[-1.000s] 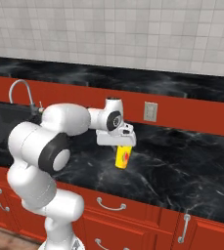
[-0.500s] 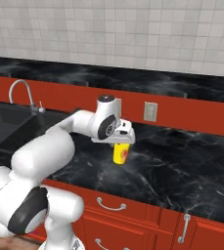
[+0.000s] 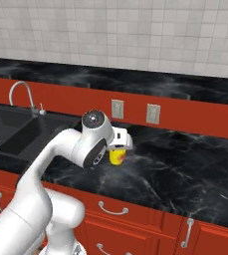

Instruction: Place the pitcher and cup on the dining counter for serving.

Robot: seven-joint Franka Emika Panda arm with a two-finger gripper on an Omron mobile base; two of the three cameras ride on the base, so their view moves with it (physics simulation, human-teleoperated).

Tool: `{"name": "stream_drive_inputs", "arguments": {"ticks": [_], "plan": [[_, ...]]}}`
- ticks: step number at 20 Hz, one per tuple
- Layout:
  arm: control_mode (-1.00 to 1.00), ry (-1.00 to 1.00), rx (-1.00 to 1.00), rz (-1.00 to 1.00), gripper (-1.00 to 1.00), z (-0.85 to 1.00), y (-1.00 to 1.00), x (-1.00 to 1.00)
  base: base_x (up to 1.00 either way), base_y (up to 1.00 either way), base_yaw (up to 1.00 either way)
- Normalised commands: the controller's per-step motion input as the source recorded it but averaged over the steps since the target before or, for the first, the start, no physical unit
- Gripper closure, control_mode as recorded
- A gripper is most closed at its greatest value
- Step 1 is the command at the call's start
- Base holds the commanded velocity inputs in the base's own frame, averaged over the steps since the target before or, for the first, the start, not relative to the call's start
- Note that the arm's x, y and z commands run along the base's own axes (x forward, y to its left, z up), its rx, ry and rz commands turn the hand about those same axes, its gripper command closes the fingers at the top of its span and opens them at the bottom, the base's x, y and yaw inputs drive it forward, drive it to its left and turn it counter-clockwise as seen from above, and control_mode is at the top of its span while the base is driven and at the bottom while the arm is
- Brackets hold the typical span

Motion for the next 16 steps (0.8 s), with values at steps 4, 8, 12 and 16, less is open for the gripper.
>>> {"name": "stream_drive_inputs", "arguments": {"ticks": [4,8,12,16], "plan": [[-1.0,-0.27,-0.03,0.17,1.0,0.65,0.35,-0.56,0.0,0.0,0.0],[-1.0,-0.25,-0.1,0.22,1.0,0.82,0.62,-0.49,0.0,0.0,0.0],[-1.0,-0.1,-0.12,0.23,1.0,0.91,0.64,-0.61,0.0,0.0,0.0],[1.0,0.0,-0.07,0.16,1.0,0.5,0.69,-0.41,-0.08,0.25,0.07]]}}
